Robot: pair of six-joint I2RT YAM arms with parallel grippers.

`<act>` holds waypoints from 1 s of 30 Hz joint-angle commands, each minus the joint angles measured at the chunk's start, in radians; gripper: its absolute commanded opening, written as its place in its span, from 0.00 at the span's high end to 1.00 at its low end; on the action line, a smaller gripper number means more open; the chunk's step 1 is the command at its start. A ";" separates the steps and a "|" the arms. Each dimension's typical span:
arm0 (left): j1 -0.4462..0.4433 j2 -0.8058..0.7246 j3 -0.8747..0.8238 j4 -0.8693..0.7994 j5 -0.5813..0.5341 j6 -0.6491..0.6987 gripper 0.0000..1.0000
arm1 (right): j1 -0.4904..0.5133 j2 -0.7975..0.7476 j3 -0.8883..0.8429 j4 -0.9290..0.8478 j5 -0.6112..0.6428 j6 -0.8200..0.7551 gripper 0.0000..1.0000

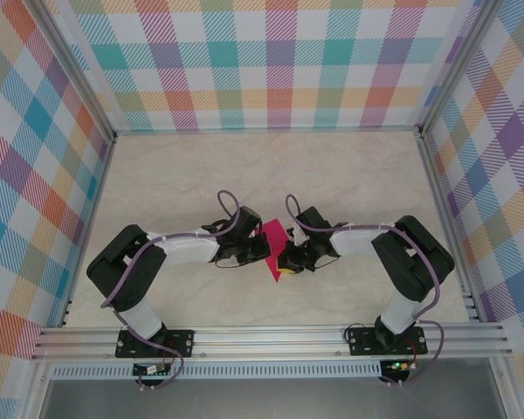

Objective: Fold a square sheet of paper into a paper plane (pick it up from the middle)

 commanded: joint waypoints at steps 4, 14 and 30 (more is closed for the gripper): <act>-0.014 -0.056 -0.022 0.009 -0.003 0.007 0.98 | 0.006 0.032 0.024 -0.017 -0.002 -0.037 0.94; -0.037 -0.029 -0.033 0.022 0.020 0.005 0.98 | 0.006 0.045 0.037 -0.038 0.004 -0.049 0.94; -0.038 0.050 0.000 -0.061 -0.044 -0.002 0.99 | 0.006 0.008 0.028 -0.022 0.003 -0.053 0.94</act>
